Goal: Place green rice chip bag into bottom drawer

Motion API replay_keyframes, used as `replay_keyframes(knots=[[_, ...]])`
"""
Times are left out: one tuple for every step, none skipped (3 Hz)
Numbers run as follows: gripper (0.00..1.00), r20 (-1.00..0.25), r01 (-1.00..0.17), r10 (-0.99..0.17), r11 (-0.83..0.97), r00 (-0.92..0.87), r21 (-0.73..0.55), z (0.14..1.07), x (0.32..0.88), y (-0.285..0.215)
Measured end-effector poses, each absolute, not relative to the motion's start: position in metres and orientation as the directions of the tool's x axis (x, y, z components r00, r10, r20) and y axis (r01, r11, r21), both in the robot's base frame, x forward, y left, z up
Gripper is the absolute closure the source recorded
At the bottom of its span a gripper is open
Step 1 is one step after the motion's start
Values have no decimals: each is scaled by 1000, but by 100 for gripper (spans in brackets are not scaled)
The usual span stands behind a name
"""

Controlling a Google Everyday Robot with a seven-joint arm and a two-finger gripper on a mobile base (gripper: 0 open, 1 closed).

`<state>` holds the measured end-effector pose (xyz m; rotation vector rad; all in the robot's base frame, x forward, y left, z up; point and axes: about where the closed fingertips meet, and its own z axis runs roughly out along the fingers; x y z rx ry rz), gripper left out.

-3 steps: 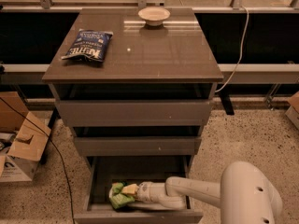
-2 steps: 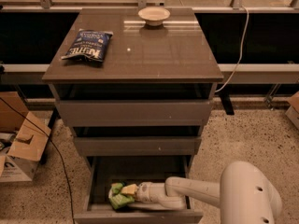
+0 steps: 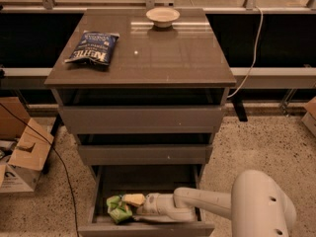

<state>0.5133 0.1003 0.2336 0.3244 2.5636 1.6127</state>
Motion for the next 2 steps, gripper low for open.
replay_keyframes(knots=[[0,33,128,228,418,-973,900,234,513,101],[0,33,128,228,418,-973,900,234,513,101]])
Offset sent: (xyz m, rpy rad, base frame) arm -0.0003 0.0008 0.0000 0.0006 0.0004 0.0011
